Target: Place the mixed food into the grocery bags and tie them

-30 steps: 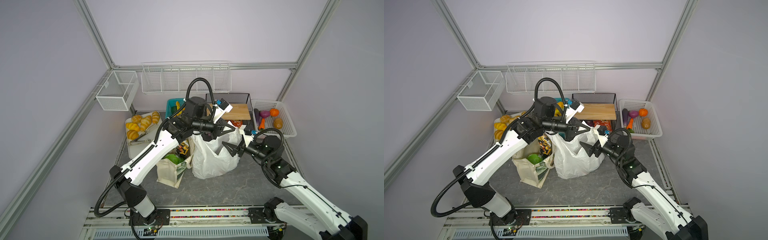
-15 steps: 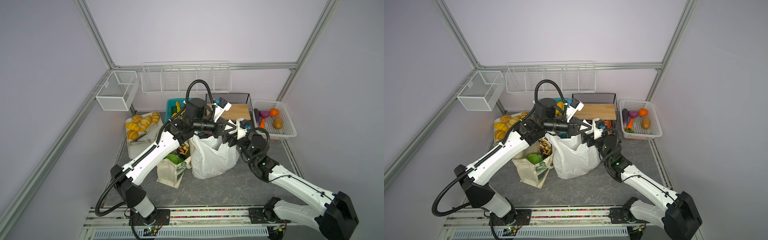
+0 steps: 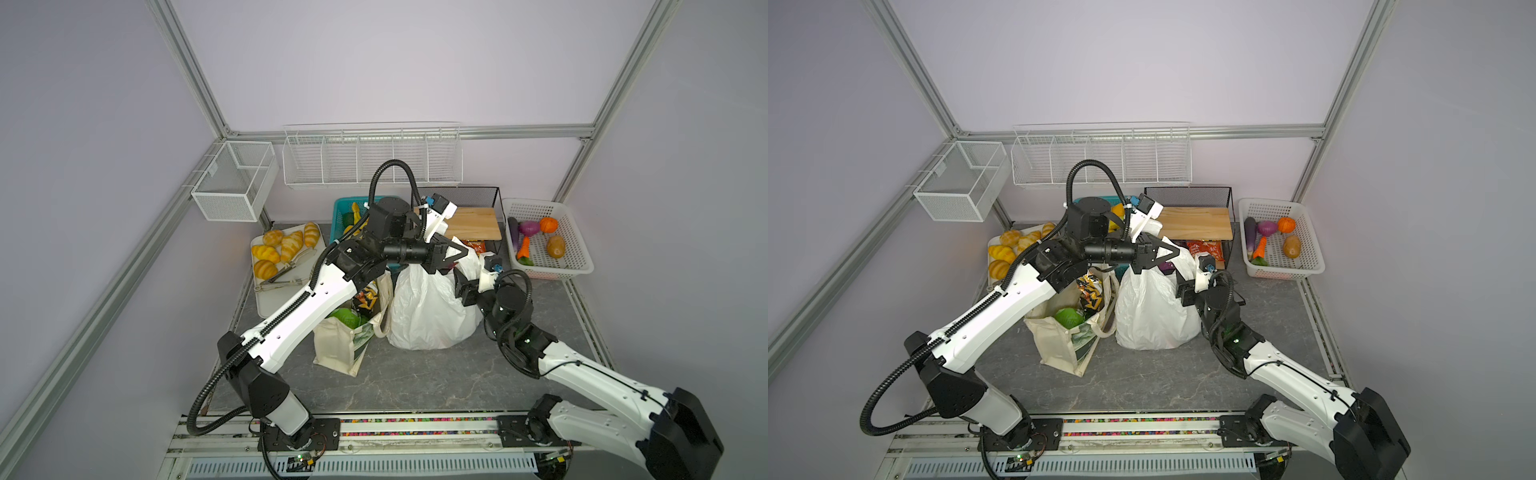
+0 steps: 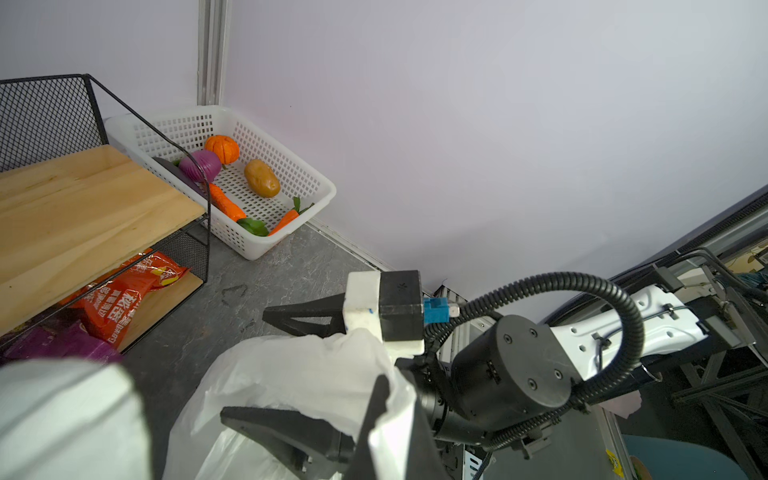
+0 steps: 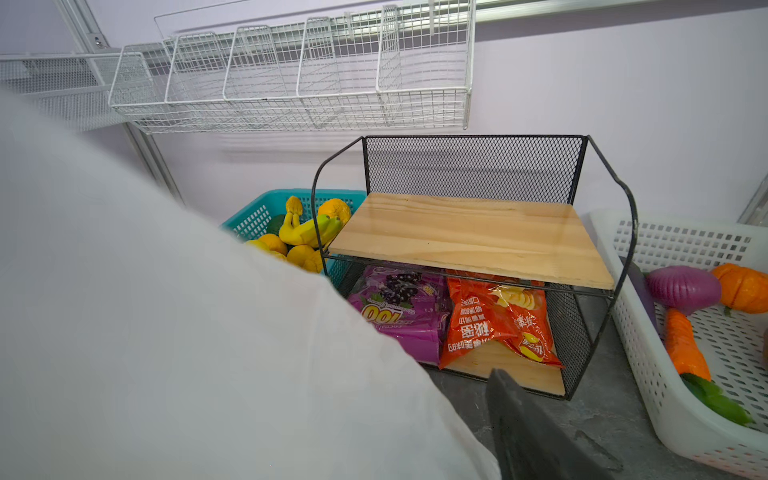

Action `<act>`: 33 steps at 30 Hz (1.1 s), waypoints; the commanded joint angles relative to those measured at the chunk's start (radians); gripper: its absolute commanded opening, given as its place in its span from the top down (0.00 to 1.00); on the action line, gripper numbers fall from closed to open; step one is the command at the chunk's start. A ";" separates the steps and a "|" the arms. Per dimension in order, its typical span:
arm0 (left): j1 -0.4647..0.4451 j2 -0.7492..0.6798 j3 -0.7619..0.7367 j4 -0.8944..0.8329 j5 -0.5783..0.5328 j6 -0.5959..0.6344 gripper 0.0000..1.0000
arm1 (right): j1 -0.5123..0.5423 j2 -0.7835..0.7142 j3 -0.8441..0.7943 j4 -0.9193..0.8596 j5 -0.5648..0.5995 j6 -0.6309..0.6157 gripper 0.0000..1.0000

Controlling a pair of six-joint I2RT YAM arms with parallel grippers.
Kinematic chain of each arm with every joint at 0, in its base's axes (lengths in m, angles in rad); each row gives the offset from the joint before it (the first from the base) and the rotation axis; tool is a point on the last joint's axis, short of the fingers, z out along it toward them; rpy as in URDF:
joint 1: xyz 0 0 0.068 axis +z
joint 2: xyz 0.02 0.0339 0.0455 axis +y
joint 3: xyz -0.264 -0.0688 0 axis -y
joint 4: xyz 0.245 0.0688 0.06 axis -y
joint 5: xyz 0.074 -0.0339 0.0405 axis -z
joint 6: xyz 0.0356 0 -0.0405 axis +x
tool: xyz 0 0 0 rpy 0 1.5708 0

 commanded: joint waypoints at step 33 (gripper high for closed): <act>0.060 -0.046 -0.062 0.076 -0.046 -0.035 1.00 | -0.151 -0.065 0.147 -0.322 -0.503 -0.104 0.04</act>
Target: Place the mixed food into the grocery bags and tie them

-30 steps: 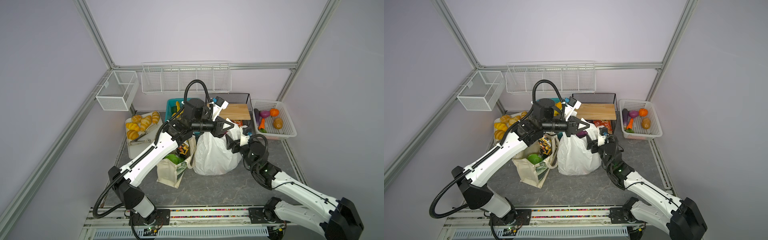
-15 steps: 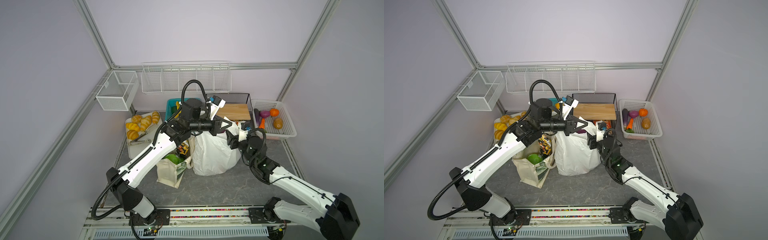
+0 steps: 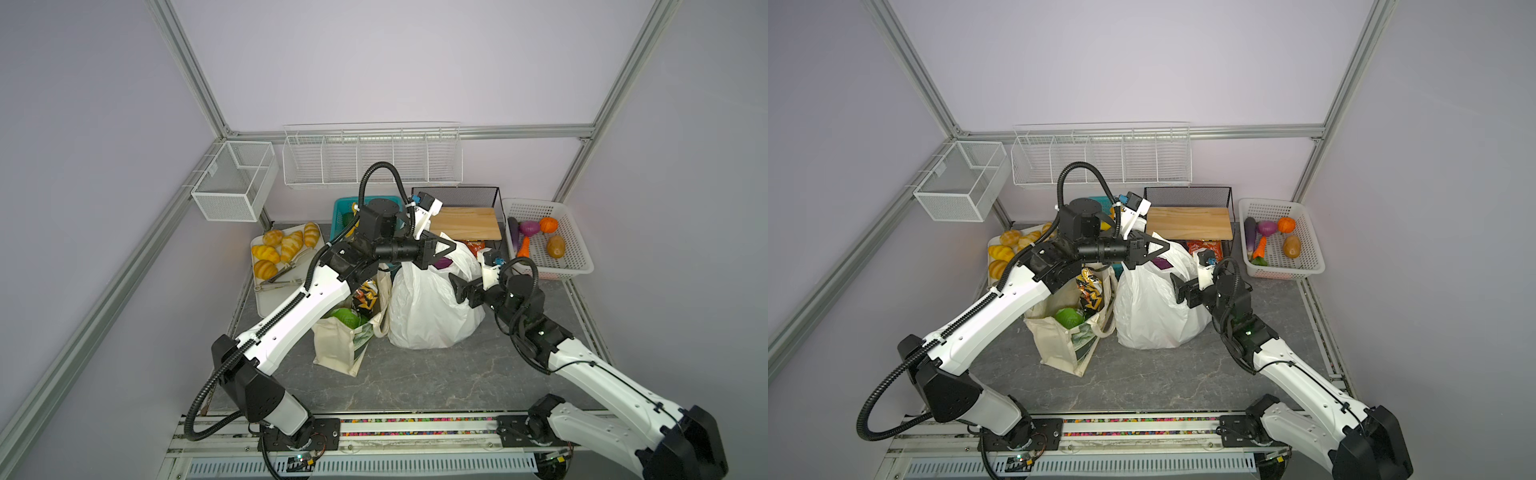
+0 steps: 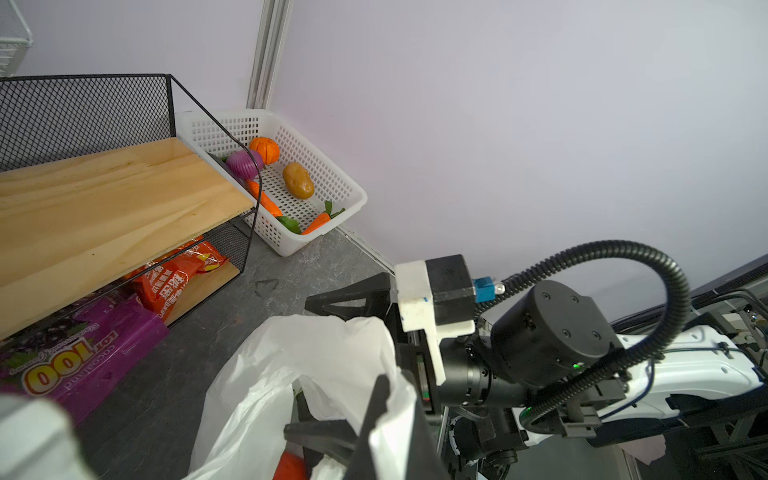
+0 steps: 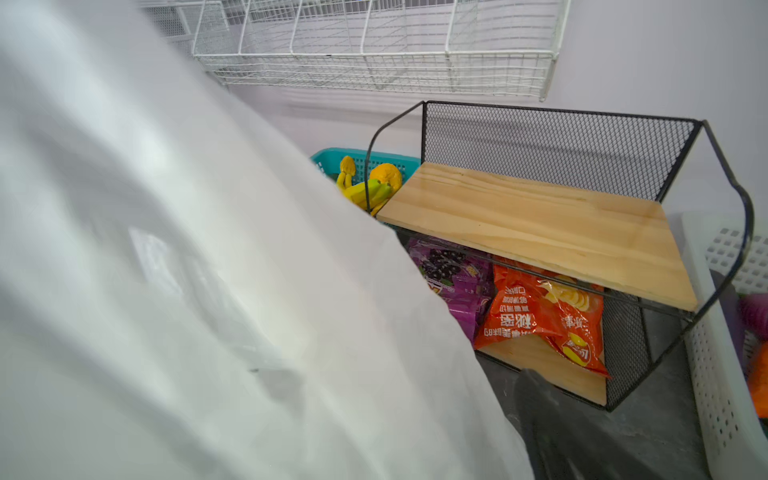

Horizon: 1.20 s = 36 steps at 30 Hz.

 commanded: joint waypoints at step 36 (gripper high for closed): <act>0.009 0.043 0.108 -0.064 0.092 0.088 1.00 | -0.333 0.395 0.722 -0.695 -1.245 -0.493 0.02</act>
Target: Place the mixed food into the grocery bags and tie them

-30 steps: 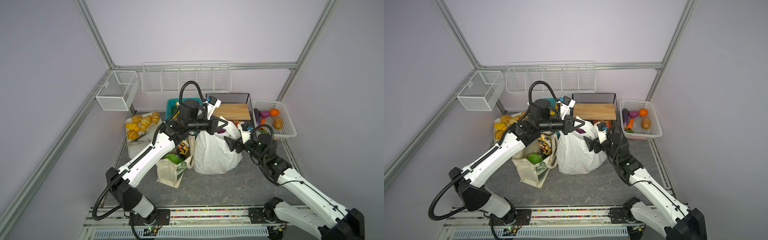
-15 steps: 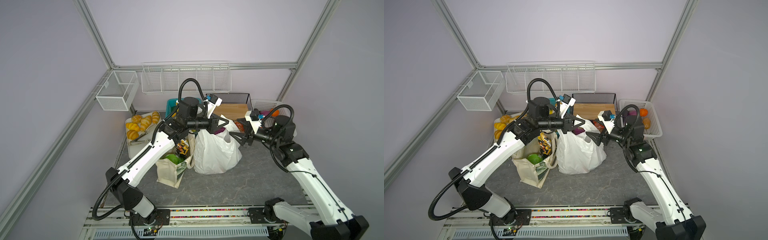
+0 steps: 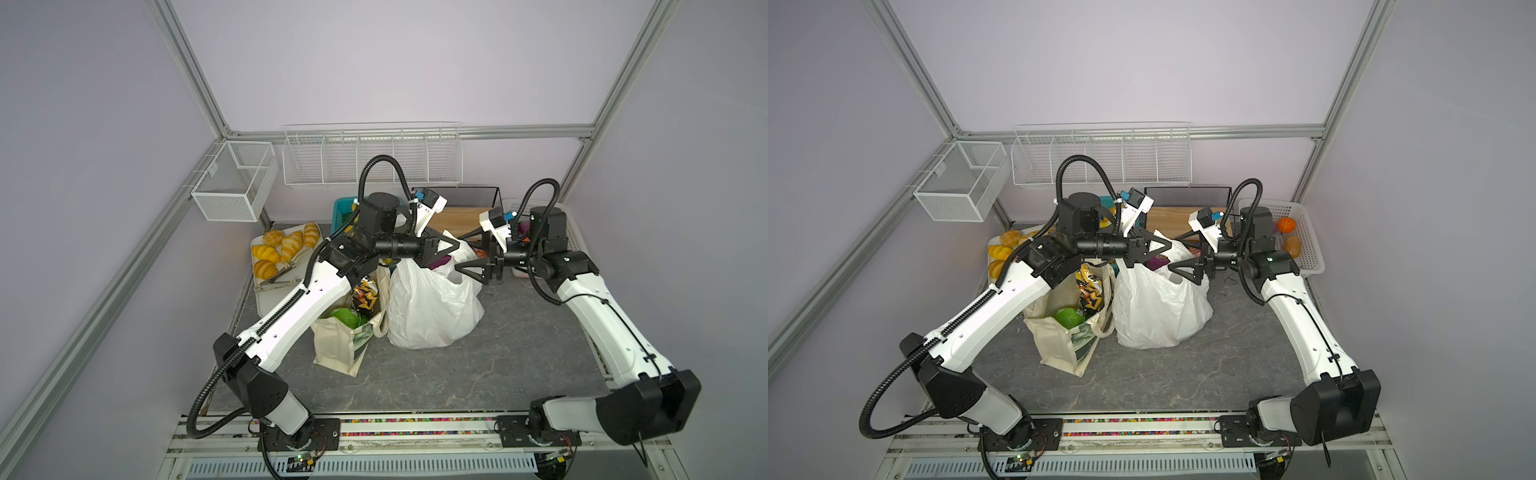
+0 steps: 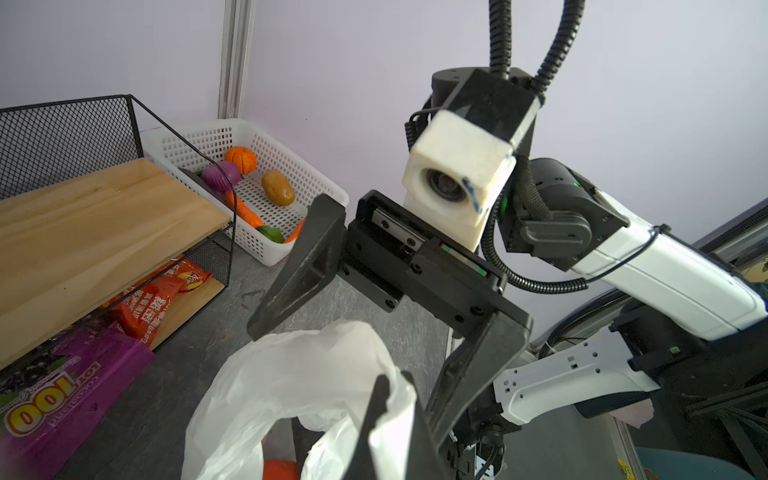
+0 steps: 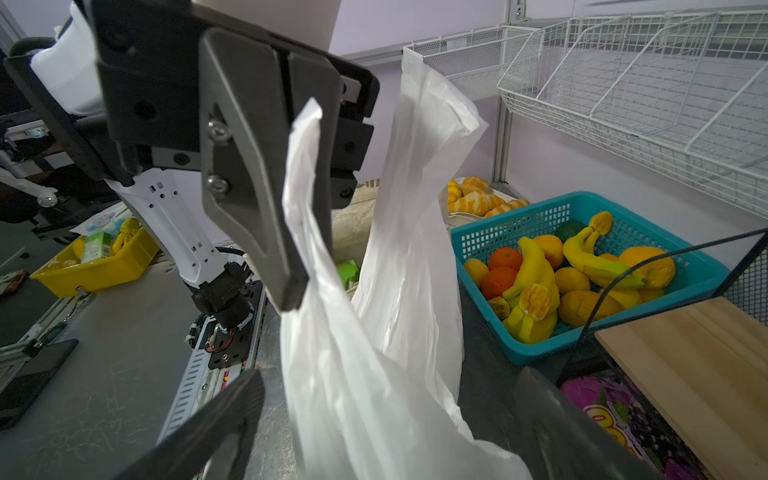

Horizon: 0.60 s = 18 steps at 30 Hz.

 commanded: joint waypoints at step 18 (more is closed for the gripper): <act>0.009 0.032 0.060 -0.022 -0.030 0.021 0.94 | -0.067 0.038 -0.038 0.051 -0.050 0.009 0.89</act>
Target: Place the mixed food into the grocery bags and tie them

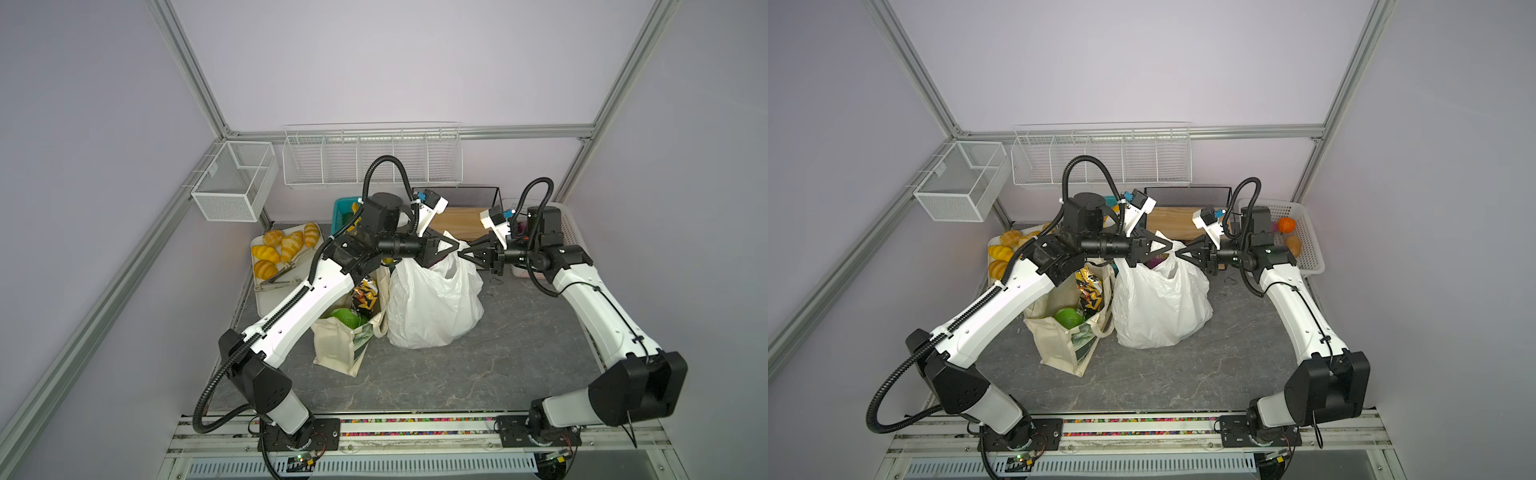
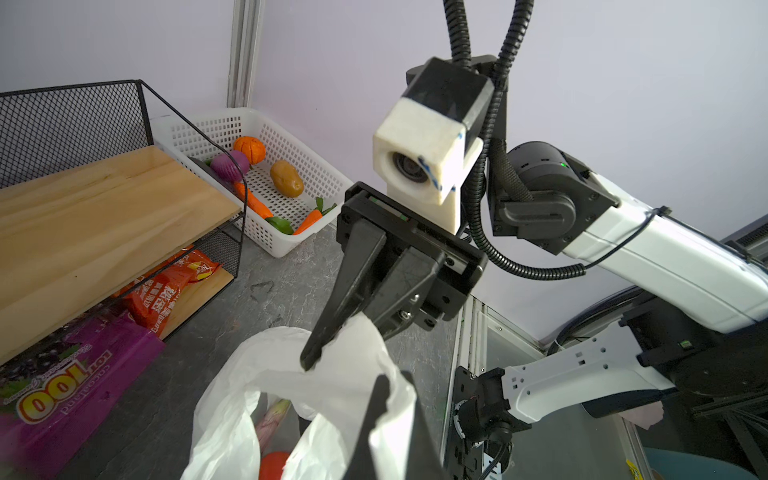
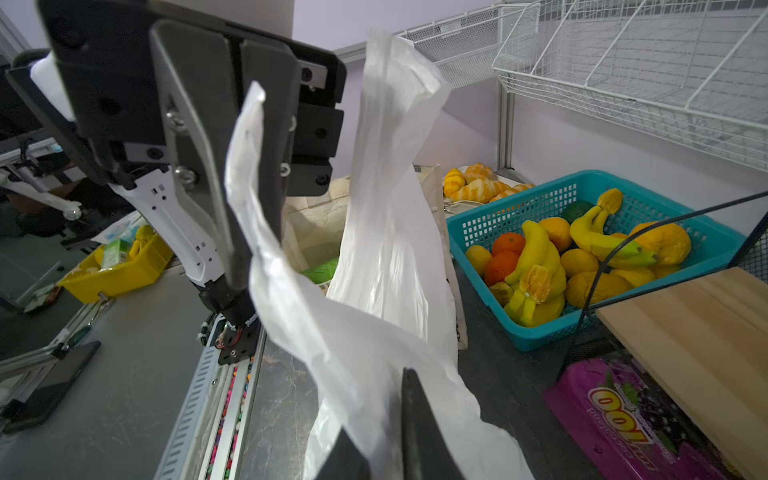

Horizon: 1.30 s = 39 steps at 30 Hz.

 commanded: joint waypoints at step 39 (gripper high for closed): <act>0.273 -0.212 -0.540 0.603 0.001 0.091 0.20 | -0.061 -0.103 -0.157 0.269 0.189 0.298 0.94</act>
